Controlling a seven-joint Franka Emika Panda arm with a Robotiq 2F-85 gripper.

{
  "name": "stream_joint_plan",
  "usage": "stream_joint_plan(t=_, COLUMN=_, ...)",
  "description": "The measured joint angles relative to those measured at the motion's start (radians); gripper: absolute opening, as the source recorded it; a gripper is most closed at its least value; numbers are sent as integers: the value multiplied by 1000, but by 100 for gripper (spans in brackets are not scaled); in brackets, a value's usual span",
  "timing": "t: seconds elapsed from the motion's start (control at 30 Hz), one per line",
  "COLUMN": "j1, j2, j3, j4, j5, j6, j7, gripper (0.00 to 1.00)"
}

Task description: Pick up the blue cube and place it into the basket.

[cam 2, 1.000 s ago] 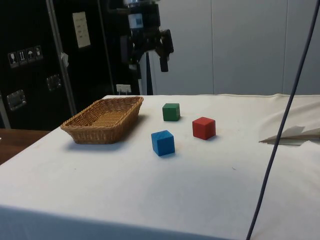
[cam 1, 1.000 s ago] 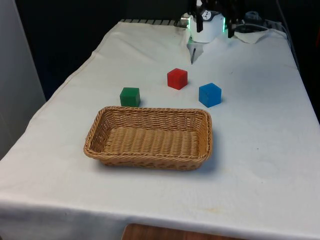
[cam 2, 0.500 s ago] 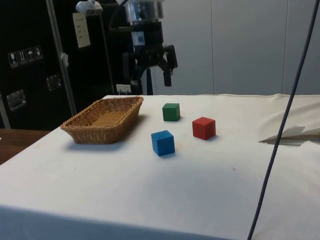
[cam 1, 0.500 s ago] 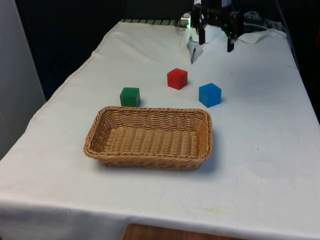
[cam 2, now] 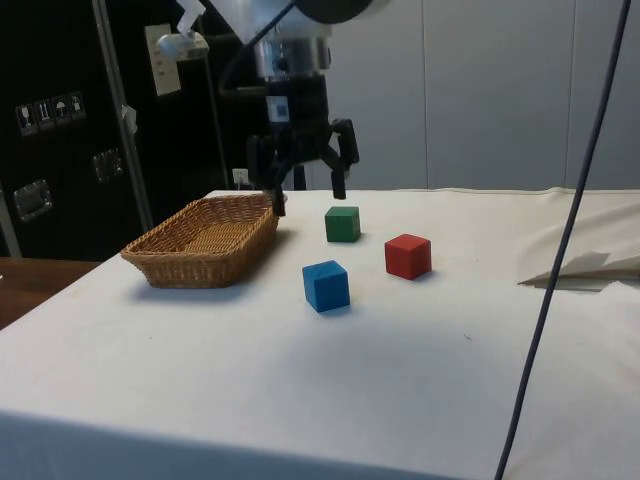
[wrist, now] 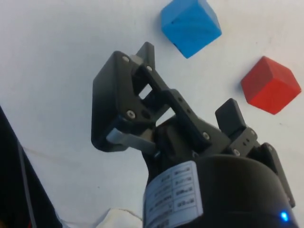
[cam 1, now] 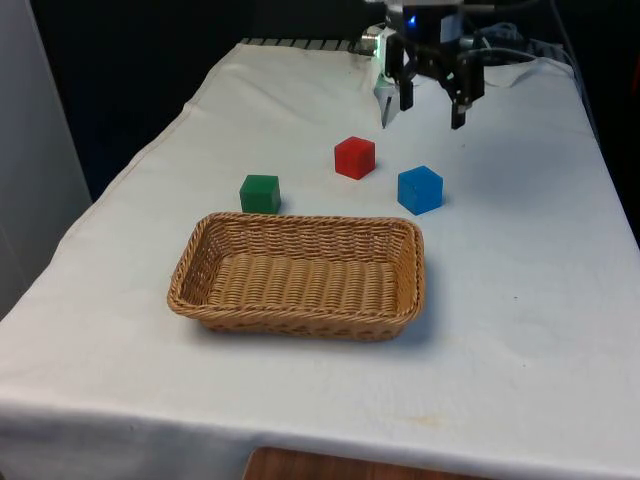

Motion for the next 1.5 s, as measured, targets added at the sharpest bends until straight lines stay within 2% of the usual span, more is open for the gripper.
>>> stream_joint_plan(t=0.7, j1=0, j2=55, j3=10, j4=-39, j5=0, j6=98, j7=123, gripper=100)
stream_joint_plan(t=1.1, j1=0, j2=65, j3=10, j4=-43, j5=0, j6=103, j7=127, gripper=100)
stream_joint_plan(t=1.5, j1=-1, j2=141, j3=8, j4=-11, j5=0, j6=137, j7=140, gripper=100)
